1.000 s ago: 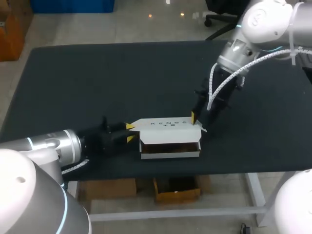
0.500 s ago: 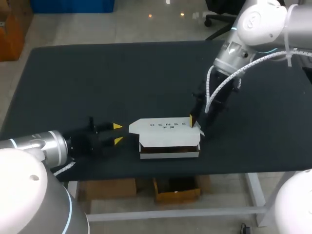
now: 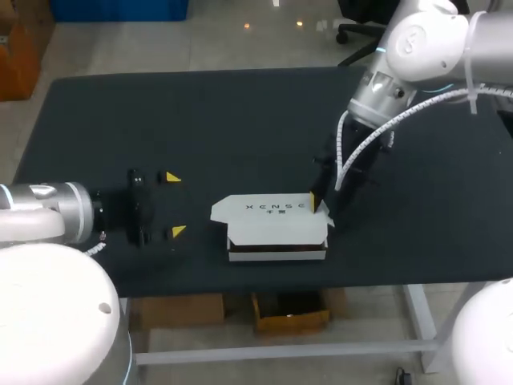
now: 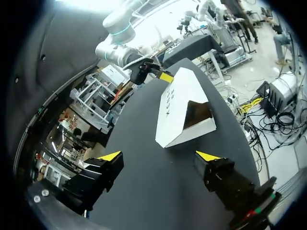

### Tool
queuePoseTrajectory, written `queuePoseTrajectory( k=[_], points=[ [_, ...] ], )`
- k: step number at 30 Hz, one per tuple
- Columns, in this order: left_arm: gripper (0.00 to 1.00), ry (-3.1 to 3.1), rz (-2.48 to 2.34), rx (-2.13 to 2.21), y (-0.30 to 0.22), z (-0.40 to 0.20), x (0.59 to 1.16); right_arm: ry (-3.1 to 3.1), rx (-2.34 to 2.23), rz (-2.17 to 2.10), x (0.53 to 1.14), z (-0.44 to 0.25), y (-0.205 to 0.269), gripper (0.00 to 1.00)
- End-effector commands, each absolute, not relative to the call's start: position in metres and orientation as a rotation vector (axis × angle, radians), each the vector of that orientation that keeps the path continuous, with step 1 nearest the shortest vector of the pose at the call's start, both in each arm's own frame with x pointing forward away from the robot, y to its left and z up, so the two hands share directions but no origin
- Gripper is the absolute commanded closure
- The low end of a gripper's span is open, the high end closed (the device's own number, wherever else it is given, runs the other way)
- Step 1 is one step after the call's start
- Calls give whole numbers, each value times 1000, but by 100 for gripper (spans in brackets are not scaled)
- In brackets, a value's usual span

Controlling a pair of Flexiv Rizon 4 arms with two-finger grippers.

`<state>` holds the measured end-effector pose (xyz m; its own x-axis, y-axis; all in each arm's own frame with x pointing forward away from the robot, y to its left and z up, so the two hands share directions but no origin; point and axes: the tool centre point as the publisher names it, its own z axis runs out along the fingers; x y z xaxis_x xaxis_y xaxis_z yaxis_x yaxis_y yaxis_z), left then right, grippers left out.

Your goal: Assemble the packaging by folding the flat box into shape, placing the metal phone stand inside, and closing the box properly

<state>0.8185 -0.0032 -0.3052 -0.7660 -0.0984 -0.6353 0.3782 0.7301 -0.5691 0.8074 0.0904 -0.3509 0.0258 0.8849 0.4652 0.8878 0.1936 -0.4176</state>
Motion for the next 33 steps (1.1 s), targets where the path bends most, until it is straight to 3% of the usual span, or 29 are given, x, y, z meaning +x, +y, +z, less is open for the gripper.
queuePoseTrajectory(
  k=[1, 17, 33],
  points=[
    [0, 2524, -713, 384, -16, -297, 824, -1828, -1668, -6, 804, -352, 92, 58],
    [0, 2469, -609, 439, -16, -296, 823, -1845, -1671, -28, 802, -351, 93, 58],
    [0, 2928, -637, -518, -56, -296, 835, -1847, -1679, -70, 802, -358, 88, 56]
  ],
)
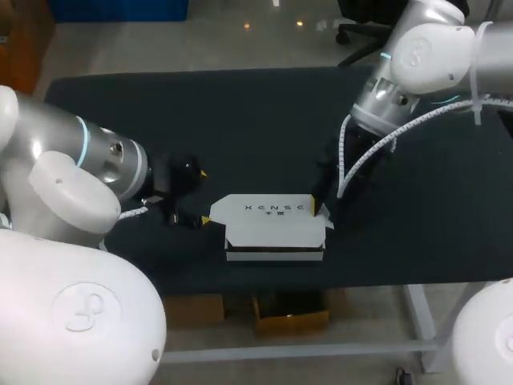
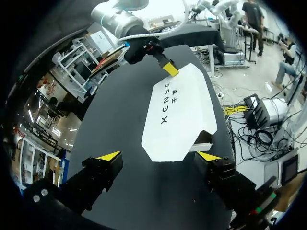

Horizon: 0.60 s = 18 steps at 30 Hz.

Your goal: Assemble the packaging by folding the flat box into shape, placing the metal phone stand inside, and closing the box properly

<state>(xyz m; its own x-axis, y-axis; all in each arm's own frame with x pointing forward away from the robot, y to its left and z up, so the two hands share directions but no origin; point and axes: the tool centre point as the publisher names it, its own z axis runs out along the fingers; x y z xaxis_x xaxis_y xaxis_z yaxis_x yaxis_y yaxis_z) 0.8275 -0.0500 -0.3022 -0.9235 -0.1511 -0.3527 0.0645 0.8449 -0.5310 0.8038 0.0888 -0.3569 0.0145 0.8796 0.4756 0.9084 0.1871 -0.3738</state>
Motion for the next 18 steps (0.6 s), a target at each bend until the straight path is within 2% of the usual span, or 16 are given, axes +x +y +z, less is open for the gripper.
queuePoseTrajectory(
  k=[1, 7, 18],
  points=[
    [0, 2932, -634, -552, -56, -295, 836, -1848, -1680, -72, 802, -358, 88, 57],
    [0, 2971, -539, -738, -49, -290, 844, -1852, -1684, -81, 802, -359, 87, 58],
    [0, 2971, -539, -738, -49, -290, 844, -1863, -1700, -93, 804, -360, 87, 58]
  ],
)
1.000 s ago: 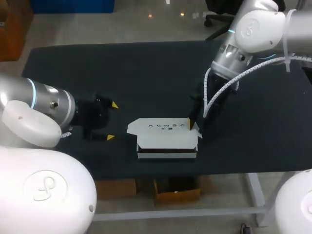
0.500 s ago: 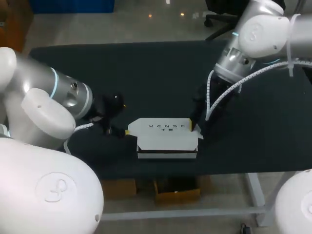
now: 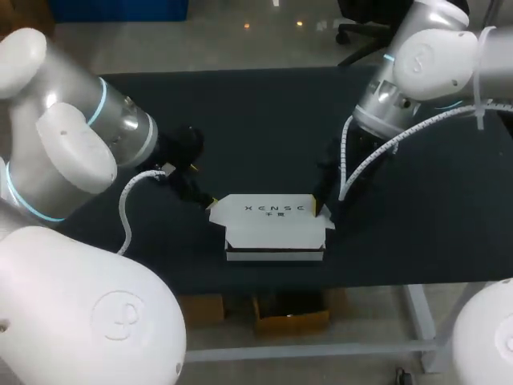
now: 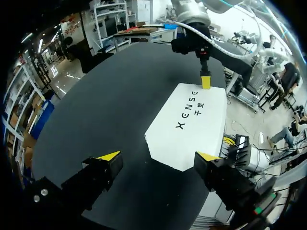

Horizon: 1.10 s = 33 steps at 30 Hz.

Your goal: Assemble the packaging by folding the flat box into shape, placing the metal phone stand inside, and closing the box properly

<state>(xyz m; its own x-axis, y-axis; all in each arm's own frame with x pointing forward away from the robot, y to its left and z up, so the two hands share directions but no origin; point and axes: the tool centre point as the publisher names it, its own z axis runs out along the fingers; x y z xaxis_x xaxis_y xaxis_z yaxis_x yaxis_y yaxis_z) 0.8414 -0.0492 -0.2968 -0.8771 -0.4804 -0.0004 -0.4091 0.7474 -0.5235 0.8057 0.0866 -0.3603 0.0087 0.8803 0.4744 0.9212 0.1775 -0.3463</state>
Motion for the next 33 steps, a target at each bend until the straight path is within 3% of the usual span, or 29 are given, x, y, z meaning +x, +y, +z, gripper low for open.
queuePoseTrajectory(
  k=[1, 20, 28, 33],
  points=[
    [0, 2971, -539, -738, -49, -290, 844, -1865, -1701, -94, 805, -359, 87, 58],
    [0, 2971, -539, -738, -49, -290, 844, -1832, -1758, -47, 805, -359, 88, 60],
    [0, 2746, -508, -1290, -63, -315, 843, -1832, -1759, -50, 805, -360, 89, 60],
    [0, 2693, -475, -1316, -64, -316, 842, -1829, -1763, -48, 804, -361, 88, 60]
  ],
)
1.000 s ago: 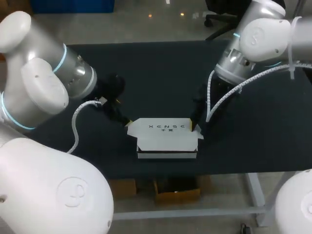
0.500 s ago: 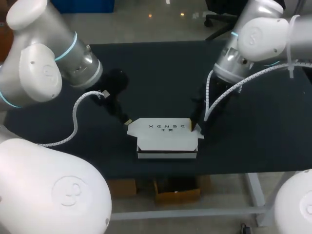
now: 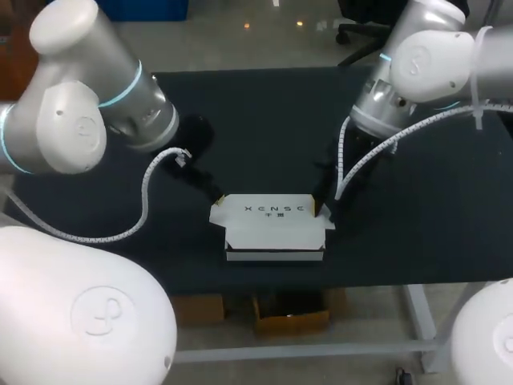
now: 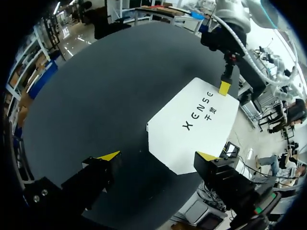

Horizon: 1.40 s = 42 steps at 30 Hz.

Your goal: Assemble the packaging by folding the flat box into shape, placing the metal phone stand inside, and closing the box properly

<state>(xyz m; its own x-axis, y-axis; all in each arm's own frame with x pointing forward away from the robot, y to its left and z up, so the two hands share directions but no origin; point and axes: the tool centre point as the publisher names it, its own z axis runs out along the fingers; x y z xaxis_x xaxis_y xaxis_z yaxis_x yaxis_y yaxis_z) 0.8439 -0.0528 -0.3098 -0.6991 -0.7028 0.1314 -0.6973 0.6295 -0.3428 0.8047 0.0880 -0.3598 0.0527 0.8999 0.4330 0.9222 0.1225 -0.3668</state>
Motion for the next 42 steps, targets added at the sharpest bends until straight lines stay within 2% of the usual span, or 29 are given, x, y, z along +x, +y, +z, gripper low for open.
queuePoseTrajectory(
  k=[1, 11, 23, 28, 42],
  points=[
    [0, 2693, -475, -1316, -64, -316, 842, -1829, -1763, -47, 804, -361, 88, 60],
    [0, 2693, -475, -1316, -64, -316, 842, -1830, -1762, -50, 806, -361, 89, 60],
    [0, 2629, -359, -2149, -73, -317, 847, -1819, -1768, -56, 805, -363, 87, 61],
    [0, 2641, -336, -2309, -77, -319, 841, -1819, -1766, -56, 806, -364, 88, 61],
    [0, 2581, -306, -2366, -78, -316, 843, -1826, -1770, -58, 807, -360, 87, 62]
  ],
)
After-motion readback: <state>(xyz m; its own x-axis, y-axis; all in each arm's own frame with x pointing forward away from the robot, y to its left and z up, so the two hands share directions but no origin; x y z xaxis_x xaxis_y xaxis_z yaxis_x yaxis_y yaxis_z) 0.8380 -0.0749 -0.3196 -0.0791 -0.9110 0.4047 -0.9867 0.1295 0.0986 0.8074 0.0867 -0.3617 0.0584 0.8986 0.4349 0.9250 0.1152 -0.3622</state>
